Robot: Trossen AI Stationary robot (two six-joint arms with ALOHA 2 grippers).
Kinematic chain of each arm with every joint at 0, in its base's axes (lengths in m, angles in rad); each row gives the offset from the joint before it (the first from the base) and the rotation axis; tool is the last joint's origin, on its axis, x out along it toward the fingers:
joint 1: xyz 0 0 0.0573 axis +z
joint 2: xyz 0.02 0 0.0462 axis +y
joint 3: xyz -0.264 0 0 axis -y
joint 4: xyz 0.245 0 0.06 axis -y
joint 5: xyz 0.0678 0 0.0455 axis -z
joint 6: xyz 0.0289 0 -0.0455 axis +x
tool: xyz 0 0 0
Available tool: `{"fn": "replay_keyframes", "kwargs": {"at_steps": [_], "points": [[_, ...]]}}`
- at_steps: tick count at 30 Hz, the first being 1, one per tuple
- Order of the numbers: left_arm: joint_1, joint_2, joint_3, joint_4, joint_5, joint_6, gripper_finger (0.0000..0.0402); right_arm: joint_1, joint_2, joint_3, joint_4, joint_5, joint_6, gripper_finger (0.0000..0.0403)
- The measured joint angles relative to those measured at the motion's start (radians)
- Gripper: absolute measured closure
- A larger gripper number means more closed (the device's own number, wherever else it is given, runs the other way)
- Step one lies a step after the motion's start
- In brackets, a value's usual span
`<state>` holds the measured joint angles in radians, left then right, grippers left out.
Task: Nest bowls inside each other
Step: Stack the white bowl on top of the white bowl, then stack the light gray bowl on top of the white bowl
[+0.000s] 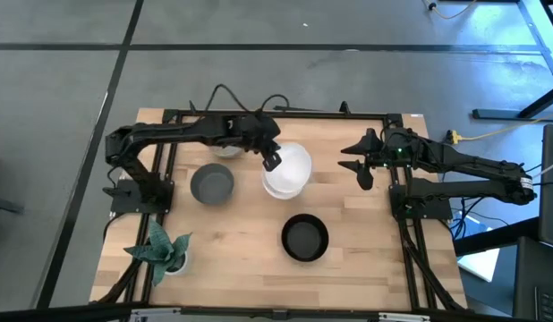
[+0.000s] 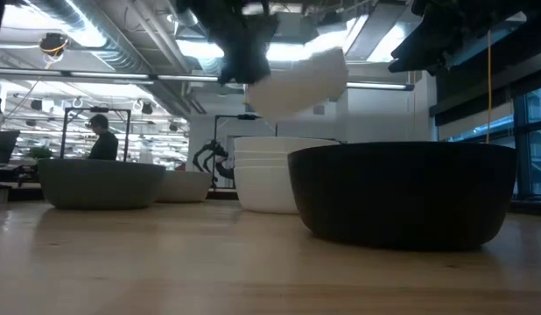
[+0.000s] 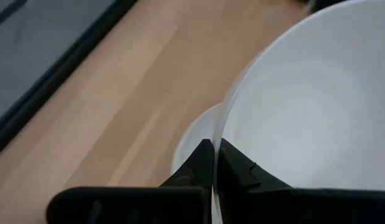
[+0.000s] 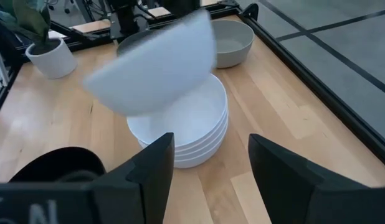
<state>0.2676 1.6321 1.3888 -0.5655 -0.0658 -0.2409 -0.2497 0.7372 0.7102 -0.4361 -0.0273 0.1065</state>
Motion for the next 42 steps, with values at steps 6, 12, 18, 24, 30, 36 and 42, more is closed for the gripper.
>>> {"fn": "replay_keyframes", "kwargs": {"at_steps": [6, 12, 18, 24, 30, 36, 42], "points": [[0.046, 0.079, 0.0, -0.056, 0.006, 0.005, 0.0401, 0.0, 0.0, 0.0, -0.001, 0.0, 0.022, 0.0196], [0.063, 0.104, 0.0, -0.103, 0.036, -0.011, 0.0401, -0.001, 0.0, 0.0, -0.001, 0.005, 0.02, 0.0196], [0.067, 0.104, 0.0, -0.154, 0.034, -0.014, 0.0401, -0.002, 0.0, 0.0, 0.006, 0.009, 0.015, 0.0196], [0.066, 0.104, 0.0, -0.159, 0.106, -0.038, 0.0385, -0.002, 0.0, 0.0, 0.008, 0.01, 0.004, 0.0196], [0.066, 0.104, 0.0, -0.16, 0.111, -0.044, 0.036, -0.002, 0.0, 0.0, 0.008, 0.01, -0.006, 0.0196], [0.066, 0.104, 0.0, -0.158, 0.111, -0.028, 0.0348, -0.002, 0.0, 0.0, 0.008, 0.01, -0.006, 0.0196], [0.064, 0.103, 0.0, -0.105, 0.105, 0.084, 0.0343, -0.002, 0.0, 0.0, 0.007, 0.01, -0.008, 0.0196]]}}
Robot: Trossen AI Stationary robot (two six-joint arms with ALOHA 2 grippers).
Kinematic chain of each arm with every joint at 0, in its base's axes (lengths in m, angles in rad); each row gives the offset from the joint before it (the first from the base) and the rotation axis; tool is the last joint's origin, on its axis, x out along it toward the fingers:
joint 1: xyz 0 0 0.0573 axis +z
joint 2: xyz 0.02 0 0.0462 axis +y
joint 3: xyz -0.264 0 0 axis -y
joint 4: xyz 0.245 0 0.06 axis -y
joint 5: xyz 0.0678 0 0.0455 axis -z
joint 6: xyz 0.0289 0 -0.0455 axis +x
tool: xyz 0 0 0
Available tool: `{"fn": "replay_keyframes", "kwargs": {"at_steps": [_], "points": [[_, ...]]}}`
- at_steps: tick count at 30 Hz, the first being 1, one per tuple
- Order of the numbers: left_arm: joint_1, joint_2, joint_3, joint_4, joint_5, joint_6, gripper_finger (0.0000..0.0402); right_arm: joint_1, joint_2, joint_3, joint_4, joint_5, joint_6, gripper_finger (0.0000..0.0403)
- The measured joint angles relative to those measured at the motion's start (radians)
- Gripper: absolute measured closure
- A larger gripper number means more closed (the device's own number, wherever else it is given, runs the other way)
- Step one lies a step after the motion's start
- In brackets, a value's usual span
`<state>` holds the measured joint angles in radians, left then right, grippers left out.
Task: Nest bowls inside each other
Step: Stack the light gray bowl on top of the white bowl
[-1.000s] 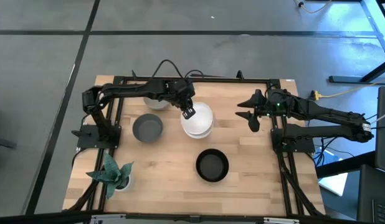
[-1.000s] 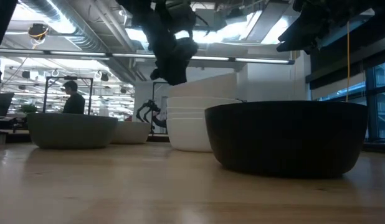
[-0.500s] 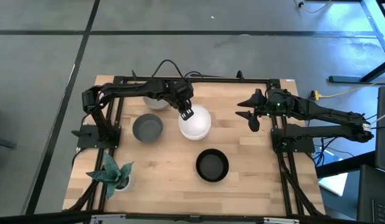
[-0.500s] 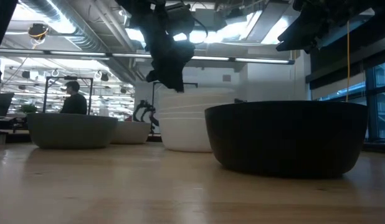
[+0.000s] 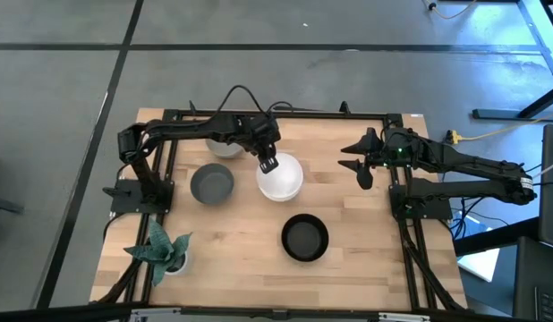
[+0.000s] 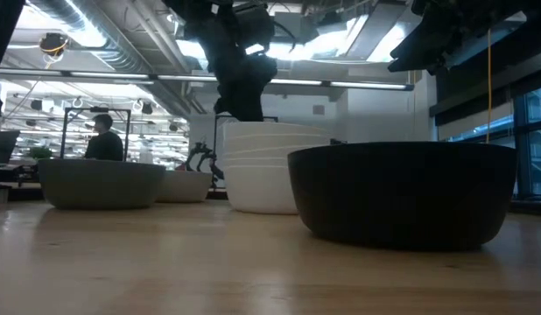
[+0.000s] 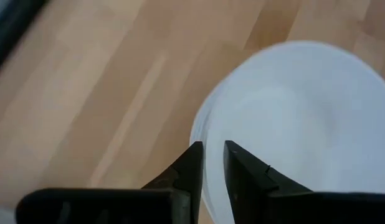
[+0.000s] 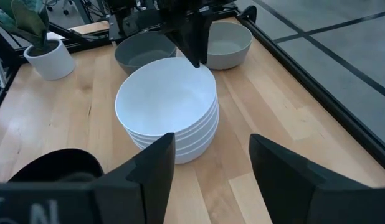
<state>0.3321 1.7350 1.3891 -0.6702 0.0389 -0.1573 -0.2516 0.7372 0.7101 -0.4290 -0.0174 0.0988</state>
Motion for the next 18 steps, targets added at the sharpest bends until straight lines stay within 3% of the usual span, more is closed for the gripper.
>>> {"fn": "replay_keyframes", "kwargs": {"at_steps": [7, 13, 18], "points": [[0.003, -0.037, 0.002, 0.025, -0.013, 0.012, 0.0346, 0.0, 0.0, 0.0, -0.001, 0.0, -0.003, 0.0196], [0.0, -0.152, 0.0, -0.002, -0.034, 0.088, 0.0343, -0.002, 0.0, 0.0, -0.006, 0.0, -0.009, 0.0196], [0.014, -0.272, 0.002, -0.066, -0.192, 0.103, 0.0348, -0.008, 0.0, 0.0, -0.007, 0.015, -0.017, 0.0196]]}}
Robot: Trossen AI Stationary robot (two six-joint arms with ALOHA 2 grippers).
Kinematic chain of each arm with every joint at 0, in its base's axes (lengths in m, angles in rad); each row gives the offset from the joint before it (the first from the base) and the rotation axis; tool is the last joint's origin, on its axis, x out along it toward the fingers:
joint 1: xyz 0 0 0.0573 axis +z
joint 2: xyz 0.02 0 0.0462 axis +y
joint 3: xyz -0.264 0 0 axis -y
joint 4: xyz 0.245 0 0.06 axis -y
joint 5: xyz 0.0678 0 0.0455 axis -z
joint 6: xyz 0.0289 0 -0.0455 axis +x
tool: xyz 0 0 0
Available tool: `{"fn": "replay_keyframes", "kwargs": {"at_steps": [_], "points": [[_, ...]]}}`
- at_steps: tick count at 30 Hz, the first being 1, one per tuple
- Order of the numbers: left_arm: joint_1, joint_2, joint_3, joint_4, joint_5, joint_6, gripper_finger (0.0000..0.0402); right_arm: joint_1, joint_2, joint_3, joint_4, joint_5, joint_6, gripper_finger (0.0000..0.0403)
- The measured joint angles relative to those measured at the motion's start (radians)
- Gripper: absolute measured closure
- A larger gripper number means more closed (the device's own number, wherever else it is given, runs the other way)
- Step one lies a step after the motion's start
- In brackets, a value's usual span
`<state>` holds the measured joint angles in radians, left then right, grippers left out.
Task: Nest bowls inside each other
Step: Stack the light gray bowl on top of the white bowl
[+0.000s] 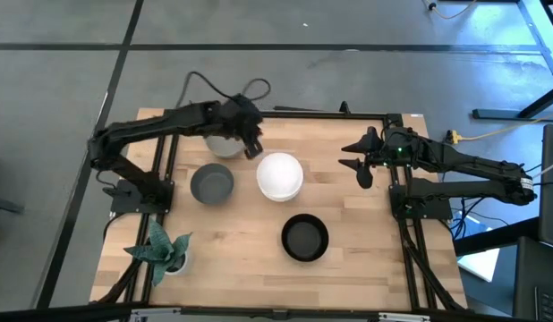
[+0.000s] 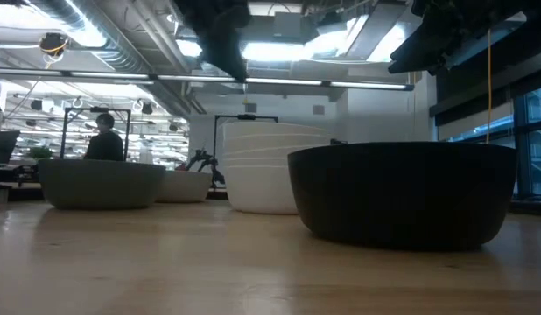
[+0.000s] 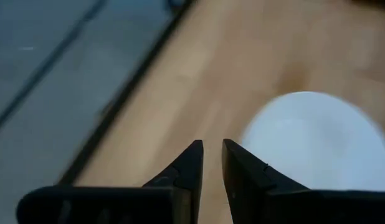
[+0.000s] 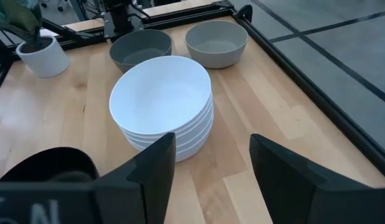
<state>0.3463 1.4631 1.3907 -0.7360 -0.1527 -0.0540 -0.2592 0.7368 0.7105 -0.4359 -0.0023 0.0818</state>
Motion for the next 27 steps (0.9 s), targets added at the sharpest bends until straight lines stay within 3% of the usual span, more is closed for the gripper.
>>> {"fn": "replay_keyframes", "kwargs": {"at_steps": [3, 8, 12, 21, 27], "points": [[0.011, -0.051, 0.0, -0.107, -0.084, -0.011, 0.0347, 0.0, 0.0, 0.0, 0.007, 0.017, -0.008, 0.0196], [0.011, -0.073, 0.0, -0.269, -0.118, -0.06, 0.0346, 0.0, 0.0, 0.0, 0.015, 0.022, -0.008, 0.0196], [0.012, -0.056, 0.0, -0.299, -0.134, -0.067, 0.035, 0.0, 0.0, 0.0, 0.024, 0.022, -0.008, 0.0196], [0.012, 0.112, -0.001, -0.303, -0.167, -0.087, 0.0347, 0.0, 0.0, 0.0, 0.029, 0.021, 0.019, 0.0196], [0.05, 0.218, -0.002, -0.323, -0.178, -0.254, 0.0347, 0.0, 0.0, 0.0, 0.028, 0.021, 0.029, 0.0196]]}}
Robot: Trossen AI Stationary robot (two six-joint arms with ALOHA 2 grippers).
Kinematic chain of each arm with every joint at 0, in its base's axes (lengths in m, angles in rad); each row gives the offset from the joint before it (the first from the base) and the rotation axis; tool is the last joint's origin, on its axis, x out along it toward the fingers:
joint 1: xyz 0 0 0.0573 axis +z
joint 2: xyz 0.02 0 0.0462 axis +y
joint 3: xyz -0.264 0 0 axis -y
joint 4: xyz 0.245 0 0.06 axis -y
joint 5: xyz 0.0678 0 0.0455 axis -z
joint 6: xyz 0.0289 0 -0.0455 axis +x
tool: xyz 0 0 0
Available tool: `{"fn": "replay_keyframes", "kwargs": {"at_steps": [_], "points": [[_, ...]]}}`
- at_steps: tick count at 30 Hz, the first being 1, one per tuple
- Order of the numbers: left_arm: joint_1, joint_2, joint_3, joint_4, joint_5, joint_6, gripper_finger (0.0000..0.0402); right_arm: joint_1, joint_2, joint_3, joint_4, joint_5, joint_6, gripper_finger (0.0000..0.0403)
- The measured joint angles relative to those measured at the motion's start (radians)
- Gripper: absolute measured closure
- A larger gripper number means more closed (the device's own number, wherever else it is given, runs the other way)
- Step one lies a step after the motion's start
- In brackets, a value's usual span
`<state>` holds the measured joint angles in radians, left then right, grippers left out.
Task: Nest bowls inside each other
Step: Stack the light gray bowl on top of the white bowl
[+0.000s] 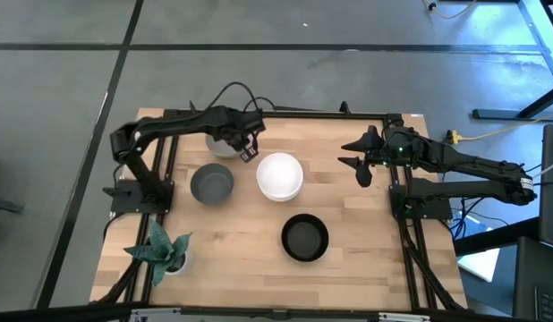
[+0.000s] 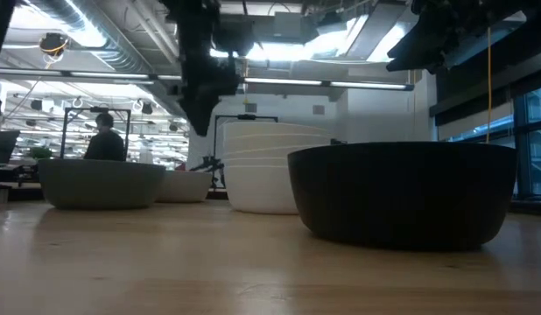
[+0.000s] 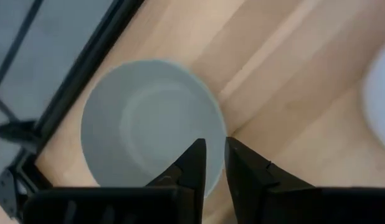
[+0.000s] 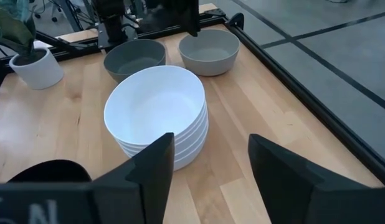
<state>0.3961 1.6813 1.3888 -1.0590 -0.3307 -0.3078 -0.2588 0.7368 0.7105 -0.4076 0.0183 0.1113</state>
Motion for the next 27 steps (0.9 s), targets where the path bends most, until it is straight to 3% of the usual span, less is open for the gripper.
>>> {"fn": "replay_keyframes", "kwargs": {"at_steps": [15, 27], "points": [[0.03, 0.028, 0.0, 0.019, 0.039, -0.062, 0.0342, 0.0, 0.0, 0.0, 0.0, -0.001, 0.018, 0.0196], [0.058, 0.028, 0.0, 0.026, 0.115, -0.057, 0.023, 0.0, 0.0, 0.0, -0.001, -0.002, 0.019, 0.0196]]}}
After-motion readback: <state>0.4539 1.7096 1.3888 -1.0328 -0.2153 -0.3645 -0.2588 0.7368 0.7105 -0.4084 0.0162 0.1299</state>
